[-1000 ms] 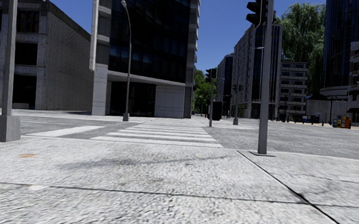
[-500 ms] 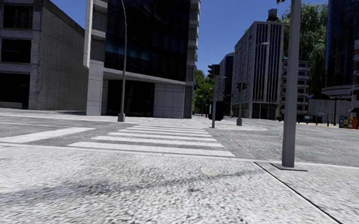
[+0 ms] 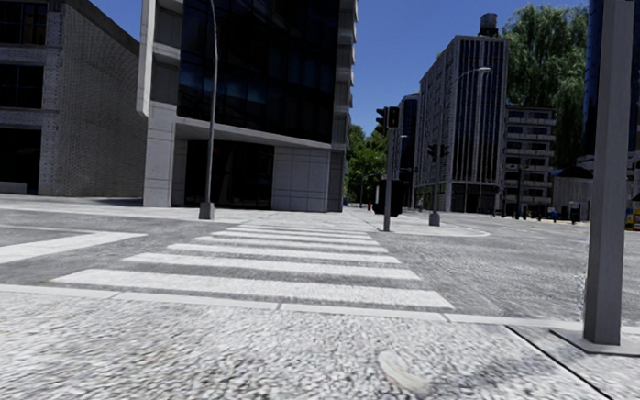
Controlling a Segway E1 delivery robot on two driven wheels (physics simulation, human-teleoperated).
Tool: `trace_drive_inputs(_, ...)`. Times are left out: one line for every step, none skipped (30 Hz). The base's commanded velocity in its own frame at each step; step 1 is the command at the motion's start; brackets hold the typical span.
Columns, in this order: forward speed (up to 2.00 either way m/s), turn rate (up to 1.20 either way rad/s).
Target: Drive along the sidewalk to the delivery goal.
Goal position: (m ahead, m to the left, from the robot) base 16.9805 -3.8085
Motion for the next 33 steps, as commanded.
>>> trace_drive_inputs(2.0, 0.0)
trace_drive_inputs(2.0, 0.0)
trace_drive_inputs(2.0, 0.0)
trace_drive_inputs(2.0, 0.0)
trace_drive_inputs(2.0, 0.0)
trace_drive_inputs(2.0, 0.0)
trace_drive_inputs(2.0, 0.0)
trace_drive_inputs(2.0, 0.0)
trace_drive_inputs(2.0, 0.0)
trace_drive_inputs(2.0, 0.0)
trace_drive_inputs(2.0, 0.0)
trace_drive_inputs(2.0, 0.0)
trace_drive_inputs(2.0, 0.0)
trace_drive_inputs(2.0, 0.0)
trace_drive_inputs(2.0, 0.0)
trace_drive_inputs(2.0, 0.0)
trace_drive_inputs(2.0, 0.0)
trace_drive_inputs(2.0, 0.0)
trace_drive_inputs(2.0, 0.0)
trace_drive_inputs(2.0, 0.0)
trace_drive_inputs(2.0, 0.0)
trace_drive_inputs(2.0, 0.0)
trace_drive_inputs(2.0, 0.0)
trace_drive_inputs(2.0, 0.0)
trace_drive_inputs(2.0, 0.0)
trace_drive_inputs(2.0, 0.0)
trace_drive_inputs(1.9, 0.0)
trace_drive_inputs(1.9, 0.0)
trace_drive_inputs(1.74, 0.0)
trace_drive_inputs(1.67, 0.0)
trace_drive_inputs(1.58, 0.0)
trace_drive_inputs(1.44, 0.0)
trace_drive_inputs(1.44, 0.0)
